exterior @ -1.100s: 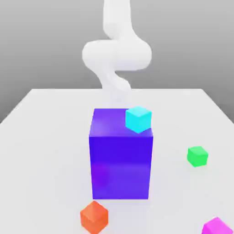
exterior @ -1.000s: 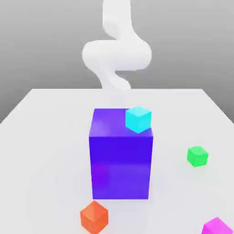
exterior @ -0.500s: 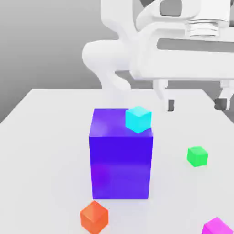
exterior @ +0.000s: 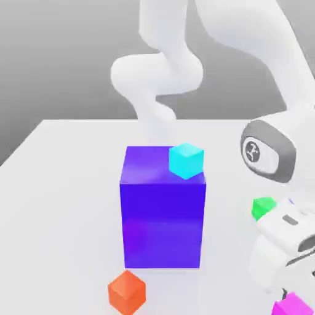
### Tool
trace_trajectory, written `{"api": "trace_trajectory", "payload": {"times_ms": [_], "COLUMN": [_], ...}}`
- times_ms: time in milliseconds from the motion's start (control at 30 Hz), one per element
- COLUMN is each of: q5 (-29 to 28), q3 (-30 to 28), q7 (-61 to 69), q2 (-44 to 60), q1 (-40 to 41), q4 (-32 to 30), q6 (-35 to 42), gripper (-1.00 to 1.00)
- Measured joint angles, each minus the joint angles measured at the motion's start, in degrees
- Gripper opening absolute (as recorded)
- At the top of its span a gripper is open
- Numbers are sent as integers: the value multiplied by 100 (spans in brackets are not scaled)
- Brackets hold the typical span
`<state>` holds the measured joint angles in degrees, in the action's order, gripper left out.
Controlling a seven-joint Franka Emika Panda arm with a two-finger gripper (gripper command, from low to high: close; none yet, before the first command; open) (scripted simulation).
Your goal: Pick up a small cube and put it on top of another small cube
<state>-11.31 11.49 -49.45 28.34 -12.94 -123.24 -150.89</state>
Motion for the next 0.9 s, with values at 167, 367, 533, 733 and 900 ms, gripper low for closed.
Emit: {"api": "trace_trajectory", "payload": {"times_ms": [167,367,533,733,900], "q5": [-153,-97,352,1249,2030], "q3": [-162,-110,336,1240,1807], "q7": [-108,-67,250,876,1421], "q2": [531,375,-589,-1801,-2819], "q1": [-139,-101,11,-136,-645], "q4": [123,85,-402,-1624,-2662], "q6": [-386,-266,190,100,4], "gripper": [-100,-100,-100,-100,-100]}}
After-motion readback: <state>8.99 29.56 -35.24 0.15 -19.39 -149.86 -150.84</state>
